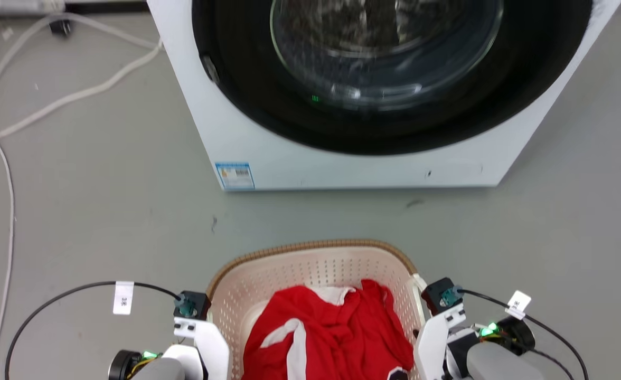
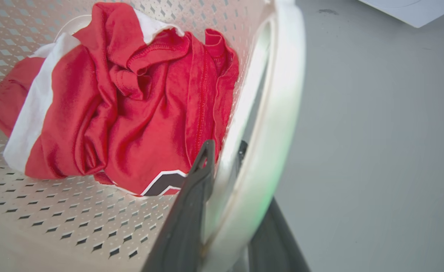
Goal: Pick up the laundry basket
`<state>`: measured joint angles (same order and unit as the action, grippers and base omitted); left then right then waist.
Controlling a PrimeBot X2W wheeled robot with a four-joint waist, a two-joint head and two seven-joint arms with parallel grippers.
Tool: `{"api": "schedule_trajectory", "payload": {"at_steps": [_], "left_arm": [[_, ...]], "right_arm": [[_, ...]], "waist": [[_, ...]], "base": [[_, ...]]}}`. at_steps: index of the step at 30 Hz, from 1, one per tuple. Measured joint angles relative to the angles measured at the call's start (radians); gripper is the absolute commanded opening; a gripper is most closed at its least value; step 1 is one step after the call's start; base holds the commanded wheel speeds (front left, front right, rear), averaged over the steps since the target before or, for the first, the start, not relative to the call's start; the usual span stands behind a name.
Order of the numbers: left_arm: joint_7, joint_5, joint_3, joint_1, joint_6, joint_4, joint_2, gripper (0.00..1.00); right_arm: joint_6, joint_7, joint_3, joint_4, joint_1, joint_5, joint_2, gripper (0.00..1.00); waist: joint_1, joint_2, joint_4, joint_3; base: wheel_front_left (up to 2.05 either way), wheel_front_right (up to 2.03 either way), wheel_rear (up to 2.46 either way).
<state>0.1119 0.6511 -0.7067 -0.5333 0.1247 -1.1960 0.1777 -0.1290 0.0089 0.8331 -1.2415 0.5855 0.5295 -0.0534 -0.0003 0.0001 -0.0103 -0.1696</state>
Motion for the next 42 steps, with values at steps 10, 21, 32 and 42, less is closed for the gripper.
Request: {"api": "schedule_trajectory", "payload": {"at_steps": [10, 21, 32, 42], "left_arm": [[0.068, 0.093, -0.089, 0.052, -0.001, 0.025, 0.015, 0.0], [0.124, 0.177, -0.165, 0.073, -0.001, 0.038, 0.025, 0.0], [0.159, 0.252, -0.228, 0.077, -0.001, 0.049, 0.033, 0.0], [0.176, 0.302, -0.275, 0.076, -0.001, 0.046, 0.04, 0.0]], "right_arm": [[0.0, 0.045, 0.072, 0.009, -0.044, 0.1, -0.01, 0.0], [0.0, 0.103, 0.149, 0.016, -0.066, 0.189, -0.03, 0.0], [0.0, 0.137, 0.208, 0.023, -0.08, 0.264, -0.045, 0.0], [0.0, 0.15, 0.261, 0.026, -0.08, 0.315, -0.05, 0.0]], "waist": [[0.0, 0.0, -0.005, 0.153], [0.0001, 0.0, -0.008, 0.219], [0.0003, 0.0, -0.004, 0.24], [0.0003, 0.0, -0.003, 0.247]], "base": [[0.0, 0.0, 0.0], [0.0, 0.0, 0.0], [0.0, 0.0, 0.0], [0.0, 0.0, 0.0]]}}
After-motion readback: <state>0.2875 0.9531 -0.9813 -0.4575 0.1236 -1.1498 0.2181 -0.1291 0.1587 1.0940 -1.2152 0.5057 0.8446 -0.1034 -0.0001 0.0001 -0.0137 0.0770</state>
